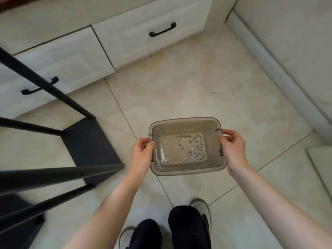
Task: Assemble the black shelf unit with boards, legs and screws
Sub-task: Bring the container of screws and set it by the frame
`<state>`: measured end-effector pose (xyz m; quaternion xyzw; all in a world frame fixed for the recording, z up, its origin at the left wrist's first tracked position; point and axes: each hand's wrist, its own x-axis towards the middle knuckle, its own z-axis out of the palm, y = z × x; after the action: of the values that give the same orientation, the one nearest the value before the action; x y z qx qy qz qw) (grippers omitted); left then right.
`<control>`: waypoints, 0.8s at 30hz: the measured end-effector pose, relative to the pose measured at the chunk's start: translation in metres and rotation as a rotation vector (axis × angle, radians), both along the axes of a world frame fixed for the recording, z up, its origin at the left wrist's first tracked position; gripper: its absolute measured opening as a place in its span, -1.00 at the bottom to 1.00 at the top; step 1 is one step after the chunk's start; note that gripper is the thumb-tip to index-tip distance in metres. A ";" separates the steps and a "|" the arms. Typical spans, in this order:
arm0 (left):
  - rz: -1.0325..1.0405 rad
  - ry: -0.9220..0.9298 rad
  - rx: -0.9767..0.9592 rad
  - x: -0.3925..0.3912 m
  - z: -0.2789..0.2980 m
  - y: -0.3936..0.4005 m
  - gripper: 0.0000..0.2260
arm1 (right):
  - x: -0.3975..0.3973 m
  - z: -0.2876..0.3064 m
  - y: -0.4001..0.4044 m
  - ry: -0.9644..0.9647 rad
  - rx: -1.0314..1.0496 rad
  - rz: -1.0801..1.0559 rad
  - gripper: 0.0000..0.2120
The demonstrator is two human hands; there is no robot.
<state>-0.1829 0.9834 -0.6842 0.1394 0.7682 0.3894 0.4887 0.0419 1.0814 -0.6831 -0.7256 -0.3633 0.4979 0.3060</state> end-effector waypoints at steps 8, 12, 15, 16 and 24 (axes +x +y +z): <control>0.003 0.018 -0.018 -0.016 -0.085 -0.017 -0.87 | -0.019 -0.092 0.013 0.037 0.026 0.096 -0.92; 0.026 0.043 0.009 -0.022 -0.100 -0.017 -0.79 | -0.027 -0.114 0.020 0.004 0.075 0.163 -0.95; 0.037 0.019 0.009 -0.025 -0.109 -0.018 -0.79 | -0.028 -0.124 0.025 -0.009 0.075 0.204 -0.95; 0.030 0.017 0.014 -0.026 -0.111 -0.020 -0.81 | -0.028 -0.126 0.026 -0.006 0.077 0.213 -0.96; 0.052 -0.056 0.038 -0.026 -0.128 -0.040 -0.87 | -0.031 -0.132 0.029 -0.010 0.105 0.320 -0.89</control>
<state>-0.2090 0.9437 -0.8118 0.1175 0.7500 0.4203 0.4970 0.0113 1.1099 -0.8147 -0.6439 -0.5014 0.5170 0.2585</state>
